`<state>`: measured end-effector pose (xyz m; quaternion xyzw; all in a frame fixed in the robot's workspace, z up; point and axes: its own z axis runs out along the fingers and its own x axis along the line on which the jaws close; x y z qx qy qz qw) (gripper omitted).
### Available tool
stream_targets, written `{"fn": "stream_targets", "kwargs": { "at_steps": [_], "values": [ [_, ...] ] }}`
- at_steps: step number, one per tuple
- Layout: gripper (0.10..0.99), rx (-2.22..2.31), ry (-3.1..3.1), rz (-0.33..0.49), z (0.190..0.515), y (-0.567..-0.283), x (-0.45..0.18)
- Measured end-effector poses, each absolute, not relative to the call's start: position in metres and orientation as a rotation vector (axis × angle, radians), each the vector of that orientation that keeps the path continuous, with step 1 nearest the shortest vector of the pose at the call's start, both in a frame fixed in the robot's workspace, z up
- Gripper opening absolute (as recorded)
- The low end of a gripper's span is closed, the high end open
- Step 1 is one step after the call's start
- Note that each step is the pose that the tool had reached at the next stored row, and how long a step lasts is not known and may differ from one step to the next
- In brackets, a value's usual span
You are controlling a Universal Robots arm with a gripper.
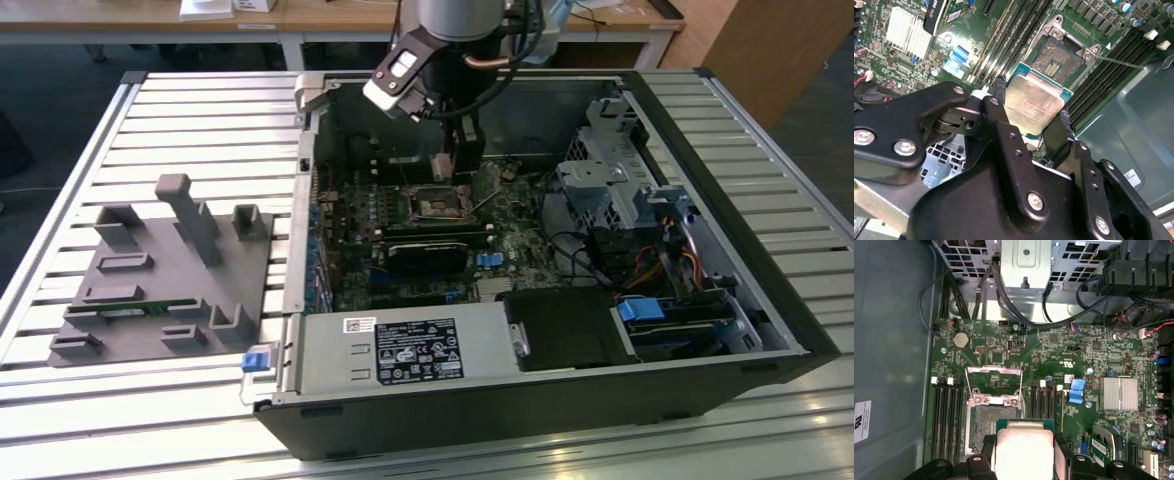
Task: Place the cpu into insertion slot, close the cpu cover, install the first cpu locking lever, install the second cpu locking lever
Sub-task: 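Place the cpu into insertion slot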
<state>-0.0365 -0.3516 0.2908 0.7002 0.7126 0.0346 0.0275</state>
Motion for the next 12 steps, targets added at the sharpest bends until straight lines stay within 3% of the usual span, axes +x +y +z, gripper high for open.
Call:
{"fn": "stream_targets", "kwargs": {
  "at_steps": [12],
  "values": [
    [0.541, 2.146, 2.216, 0.107, 0.2832, -0.3515, -0.0365]
  ]
}}
